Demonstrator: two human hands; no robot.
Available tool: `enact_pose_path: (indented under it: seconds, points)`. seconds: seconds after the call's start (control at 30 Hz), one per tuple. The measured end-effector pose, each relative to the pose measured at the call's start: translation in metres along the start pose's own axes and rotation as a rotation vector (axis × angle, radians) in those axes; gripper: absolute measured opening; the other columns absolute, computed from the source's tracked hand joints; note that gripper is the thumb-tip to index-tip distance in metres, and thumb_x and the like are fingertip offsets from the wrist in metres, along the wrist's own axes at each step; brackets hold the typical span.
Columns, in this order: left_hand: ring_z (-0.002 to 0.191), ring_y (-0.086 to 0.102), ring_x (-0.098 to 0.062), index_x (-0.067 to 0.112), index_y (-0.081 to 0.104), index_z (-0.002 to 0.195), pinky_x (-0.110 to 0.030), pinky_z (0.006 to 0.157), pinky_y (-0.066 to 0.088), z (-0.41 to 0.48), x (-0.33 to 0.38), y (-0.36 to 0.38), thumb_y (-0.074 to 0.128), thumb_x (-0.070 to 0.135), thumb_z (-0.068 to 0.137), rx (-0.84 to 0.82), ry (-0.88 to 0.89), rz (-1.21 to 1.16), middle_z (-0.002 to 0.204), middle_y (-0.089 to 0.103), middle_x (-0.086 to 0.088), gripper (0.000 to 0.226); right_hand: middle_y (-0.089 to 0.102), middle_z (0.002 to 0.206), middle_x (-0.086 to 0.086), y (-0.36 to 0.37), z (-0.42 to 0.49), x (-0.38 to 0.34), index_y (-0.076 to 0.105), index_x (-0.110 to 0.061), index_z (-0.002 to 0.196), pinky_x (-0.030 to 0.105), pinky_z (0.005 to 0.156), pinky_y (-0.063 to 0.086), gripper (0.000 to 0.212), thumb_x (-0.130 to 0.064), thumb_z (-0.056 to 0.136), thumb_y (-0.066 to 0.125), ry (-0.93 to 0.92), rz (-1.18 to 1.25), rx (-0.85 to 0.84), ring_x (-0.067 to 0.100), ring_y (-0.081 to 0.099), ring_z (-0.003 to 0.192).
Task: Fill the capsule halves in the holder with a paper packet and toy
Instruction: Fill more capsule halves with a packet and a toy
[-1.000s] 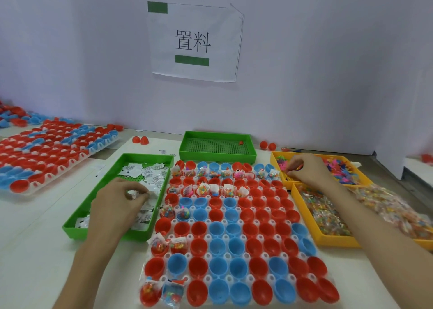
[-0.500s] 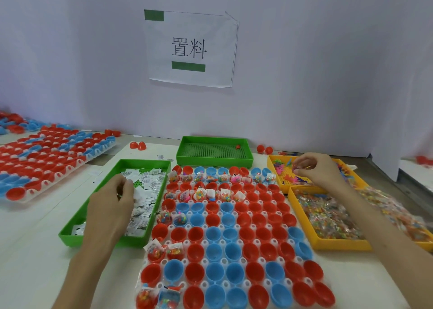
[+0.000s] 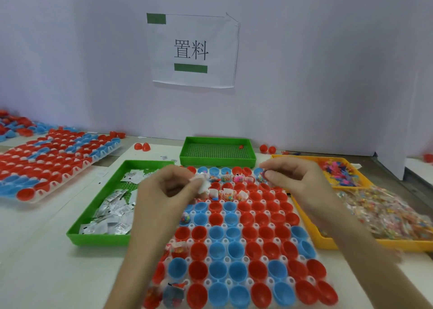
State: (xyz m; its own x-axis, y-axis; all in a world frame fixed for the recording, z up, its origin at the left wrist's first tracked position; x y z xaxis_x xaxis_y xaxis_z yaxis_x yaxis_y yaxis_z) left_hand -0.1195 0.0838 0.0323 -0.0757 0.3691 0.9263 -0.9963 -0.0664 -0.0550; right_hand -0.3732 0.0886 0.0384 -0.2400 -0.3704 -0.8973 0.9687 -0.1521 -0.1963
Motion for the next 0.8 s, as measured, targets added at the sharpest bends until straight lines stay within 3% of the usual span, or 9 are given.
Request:
enact_pose_path:
  seconds: [0.2, 0.33, 0.4, 0.53, 0.63, 0.8]
  points:
    - [0.068, 0.073, -0.02, 0.008, 0.071, 0.08, -0.022, 0.064, 0.058, -0.036, 0.006, 0.042, 0.079, 0.007, 0.081, 0.02, -0.091, -0.272, 0.073, 0.075, -0.011, 0.008, 0.072, 0.073, 0.002, 0.026, -0.027, -0.005, 0.077, -0.021, 0.076, 0.02, 0.066, 0.055, 0.015, -0.013, 0.069, 0.086, -0.105, 0.316, -0.217, 0.011, 0.069, 0.068]
    - [0.068, 0.074, -0.013, 0.027, 0.073, 0.08, -0.016, 0.061, 0.053, -0.052, 0.005, 0.056, 0.078, 0.004, 0.08, 0.066, -0.076, -0.259, 0.069, 0.075, -0.005, 0.024, 0.07, 0.081, 0.006, 0.028, -0.03, 0.002, 0.075, -0.017, 0.077, 0.027, 0.073, 0.055, 0.028, -0.033, 0.063, 0.093, -0.074, 0.374, -0.23, 0.017, 0.068, 0.077]
    - [0.067, 0.073, -0.012, 0.034, 0.075, 0.081, -0.016, 0.06, 0.053, -0.057, 0.005, 0.06, 0.078, 0.004, 0.08, 0.096, -0.073, -0.267, 0.068, 0.074, -0.006, 0.03, 0.069, 0.083, 0.005, 0.029, -0.03, 0.002, 0.075, -0.017, 0.077, 0.027, 0.074, 0.054, 0.028, -0.034, 0.064, 0.092, -0.088, 0.345, -0.224, 0.018, 0.066, 0.079]
    - [0.075, 0.075, -0.013, 0.039, 0.079, 0.088, -0.018, 0.069, 0.057, -0.063, 0.005, 0.063, 0.074, -0.002, 0.084, 0.064, -0.103, -0.291, 0.075, 0.077, -0.003, 0.041, 0.072, 0.081, 0.007, 0.032, -0.031, 0.003, 0.076, -0.014, 0.082, 0.024, 0.072, 0.056, 0.01, -0.015, 0.074, 0.082, -0.129, 0.178, -0.178, 0.017, 0.069, 0.077]
    - [0.078, 0.074, -0.01, 0.042, 0.079, 0.09, -0.017, 0.072, 0.056, -0.065, 0.006, 0.063, 0.071, -0.003, 0.086, 0.014, -0.13, -0.315, 0.078, 0.077, -0.003, 0.046, 0.071, 0.082, 0.008, 0.033, -0.033, 0.002, 0.074, -0.008, 0.083, 0.028, 0.072, 0.058, 0.015, -0.018, 0.074, 0.081, -0.15, 0.183, -0.154, 0.02, 0.068, 0.077]
    - [0.085, 0.075, -0.012, 0.041, 0.08, 0.092, -0.015, 0.073, 0.056, -0.068, 0.008, 0.065, 0.077, 0.029, 0.069, 0.009, -0.144, -0.4, 0.086, 0.079, 0.001, 0.026, 0.068, 0.081, 0.008, 0.034, -0.033, 0.002, 0.071, -0.006, 0.08, 0.038, 0.069, 0.057, 0.012, -0.015, 0.075, 0.078, -0.231, 0.109, -0.104, 0.03, 0.065, 0.075]
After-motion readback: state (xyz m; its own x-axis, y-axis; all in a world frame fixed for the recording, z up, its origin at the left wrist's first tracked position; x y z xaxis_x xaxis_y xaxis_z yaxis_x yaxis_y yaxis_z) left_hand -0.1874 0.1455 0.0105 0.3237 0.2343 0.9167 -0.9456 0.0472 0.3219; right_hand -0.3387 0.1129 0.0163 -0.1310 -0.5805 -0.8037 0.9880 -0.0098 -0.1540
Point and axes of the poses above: each hand's wrist, its own z-axis towards the middle knuckle, its own y-axis out of the palm, x = y × z, the point moved 1 cm from there along z, towards the middle knuckle
